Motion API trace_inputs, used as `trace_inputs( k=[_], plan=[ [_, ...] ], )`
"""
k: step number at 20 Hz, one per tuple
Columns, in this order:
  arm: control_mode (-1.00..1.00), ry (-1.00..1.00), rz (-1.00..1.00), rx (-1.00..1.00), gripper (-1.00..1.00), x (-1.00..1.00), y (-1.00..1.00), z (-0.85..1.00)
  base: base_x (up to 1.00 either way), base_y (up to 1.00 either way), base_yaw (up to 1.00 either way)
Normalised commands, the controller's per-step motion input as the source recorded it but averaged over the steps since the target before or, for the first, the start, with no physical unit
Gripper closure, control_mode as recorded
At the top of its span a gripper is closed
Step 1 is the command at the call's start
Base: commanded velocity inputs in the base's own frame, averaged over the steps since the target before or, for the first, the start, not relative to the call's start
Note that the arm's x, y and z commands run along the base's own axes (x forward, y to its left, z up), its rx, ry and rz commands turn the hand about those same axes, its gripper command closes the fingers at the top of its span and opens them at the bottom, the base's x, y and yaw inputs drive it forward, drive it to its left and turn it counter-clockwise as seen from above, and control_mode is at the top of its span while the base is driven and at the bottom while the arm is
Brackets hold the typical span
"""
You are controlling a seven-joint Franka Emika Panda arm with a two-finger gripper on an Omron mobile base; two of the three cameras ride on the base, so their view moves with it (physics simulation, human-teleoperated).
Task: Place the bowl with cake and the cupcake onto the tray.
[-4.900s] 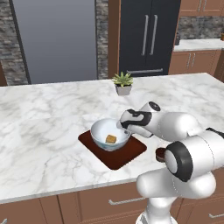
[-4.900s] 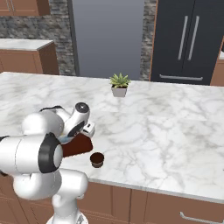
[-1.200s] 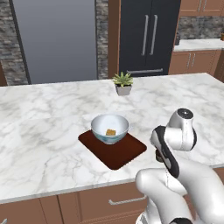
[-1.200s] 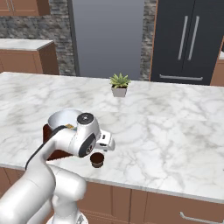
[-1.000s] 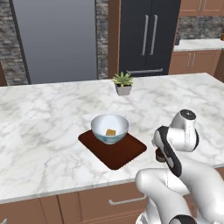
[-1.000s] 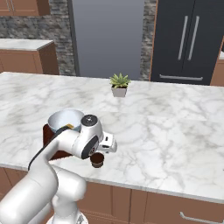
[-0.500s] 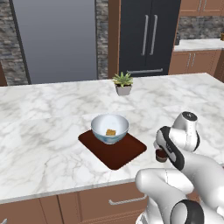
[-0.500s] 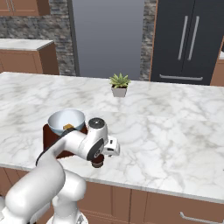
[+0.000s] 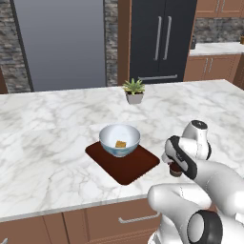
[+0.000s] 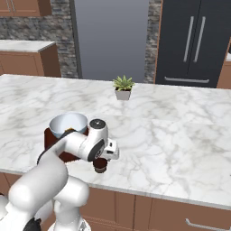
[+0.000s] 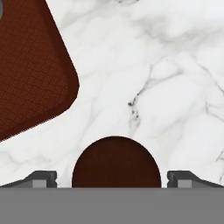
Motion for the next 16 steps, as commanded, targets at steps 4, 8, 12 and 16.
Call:
trace_inputs(
  k=[4,8,12,16],
  plan=[
    [-1.00,0.00,0.05,-0.16,-1.00,-0.06,0.01,-0.67,0.00,0.00,0.00],
    [-1.00,0.00,0.06,-0.10,-1.00,0.00,0.01,-0.64,0.00,0.00,0.00],
    [-1.00,0.00,0.06,0.01,-1.00,-0.11,0.15,-0.63,0.00,0.00,0.00],
    [-1.00,0.00,0.05,0.04,-1.00,-0.40,0.14,-0.54,0.00,0.00,0.00]
  ],
)
